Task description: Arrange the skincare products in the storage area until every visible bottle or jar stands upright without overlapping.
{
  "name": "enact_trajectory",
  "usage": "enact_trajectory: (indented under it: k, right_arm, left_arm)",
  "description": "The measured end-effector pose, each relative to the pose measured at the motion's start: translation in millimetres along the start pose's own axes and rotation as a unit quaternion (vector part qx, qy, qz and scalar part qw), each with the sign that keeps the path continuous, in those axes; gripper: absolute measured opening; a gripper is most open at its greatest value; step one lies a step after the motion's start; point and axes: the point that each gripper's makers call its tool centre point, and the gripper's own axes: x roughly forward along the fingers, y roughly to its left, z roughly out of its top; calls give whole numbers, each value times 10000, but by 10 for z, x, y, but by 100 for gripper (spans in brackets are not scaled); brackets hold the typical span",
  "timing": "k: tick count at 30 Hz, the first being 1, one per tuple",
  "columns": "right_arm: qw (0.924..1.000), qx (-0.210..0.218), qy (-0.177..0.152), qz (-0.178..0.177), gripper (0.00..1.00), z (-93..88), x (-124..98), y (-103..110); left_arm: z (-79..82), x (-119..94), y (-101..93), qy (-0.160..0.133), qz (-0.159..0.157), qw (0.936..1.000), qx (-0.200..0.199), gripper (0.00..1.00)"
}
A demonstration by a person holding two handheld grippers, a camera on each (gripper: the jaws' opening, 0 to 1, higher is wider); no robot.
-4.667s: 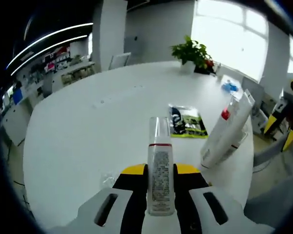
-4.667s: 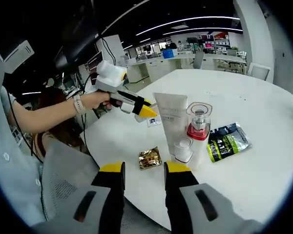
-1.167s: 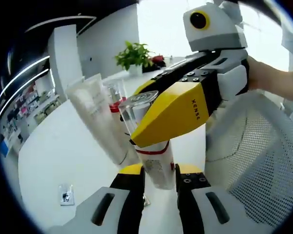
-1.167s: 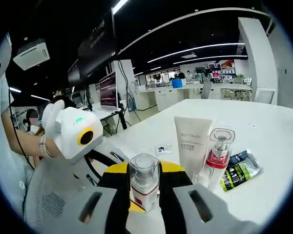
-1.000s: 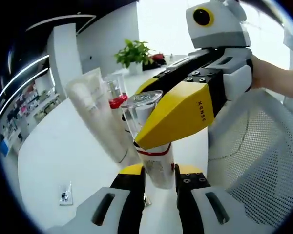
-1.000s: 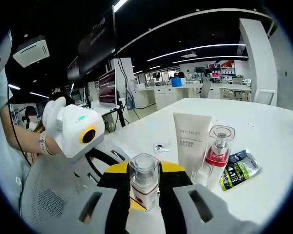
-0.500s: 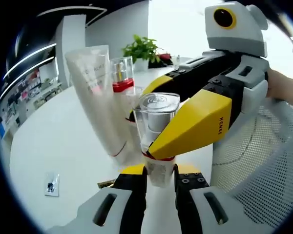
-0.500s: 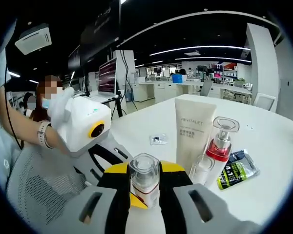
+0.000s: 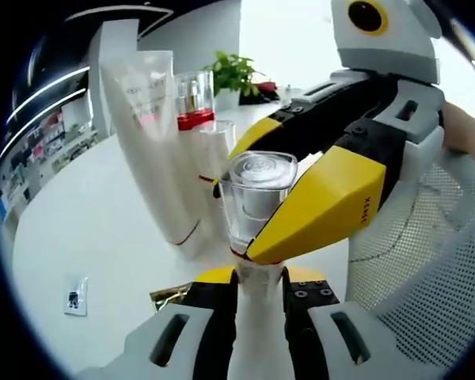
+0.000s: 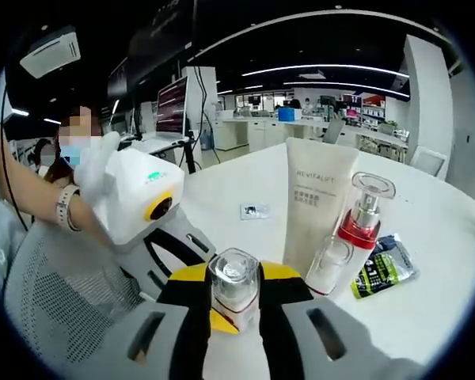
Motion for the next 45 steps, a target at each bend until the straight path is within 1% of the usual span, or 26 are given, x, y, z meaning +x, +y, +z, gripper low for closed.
enact_trajectory:
  k: [3,5,8,9,11,13,17,20,25,29,32,35,37,38,42,45]
  right_arm:
    - [10000,42,-30,6,23,-2,-9,-8]
    - [9999,160,-65,-14,23,3,-16,-17]
    - [9997,234,-23,-15,27,-24,-23,-15]
    - [9997,222,12,-27,30,-37,-23,-18]
    - [9997,208,63,-65,31,-55,-33,-24]
    - [9997,223,62,-65,30,-46,-57,-23]
    - [9996,249,113,-49,30,-64,-101,-30]
    - [9994,201,273,-51,29,-146,-146,-38]
    - [9985,275,468,-112,28,-262,-218,-90]
    - [9977,327,568,-178,27,-304,-235,-123]
    - [9973,359,609,-195,26,-319,-236,-136]
    - [9970,364,653,-183,26,-326,-229,-137]
    - [9968,356,685,-193,26,-333,-226,-138]
    - [9967,369,700,-192,26,-339,-225,-138]
    - [9964,392,728,-192,25,-358,-219,-145]
    - [9963,390,746,-193,25,-350,-225,-180]
  left_arm:
    - [7,11,14,-94,-43,9999,48,18]
    - [-5,14,17,-66,-14,9999,123,19]
    - [12,12,24,-74,91,9991,396,19]
    - [16,10,29,-78,101,9992,382,20]
    - [28,-2,40,-93,119,9992,361,21]
    - [27,-13,55,-80,155,9992,372,23]
    - [-8,-48,83,57,218,9986,479,26]
    - [-14,-73,124,102,300,9983,482,26]
    - [-27,-126,200,178,429,9982,389,22]
    - [-92,-174,223,376,504,9973,375,22]
    - [-113,-209,241,405,530,9974,288,21]
    - [-118,-225,259,427,582,9972,207,17]
    - [-120,-226,224,427,490,9978,143,11]
    - [-131,-224,191,448,420,9981,104,10]
    - [-136,-202,155,485,409,9978,171,13]
    - [-146,-174,150,510,373,9980,67,16]
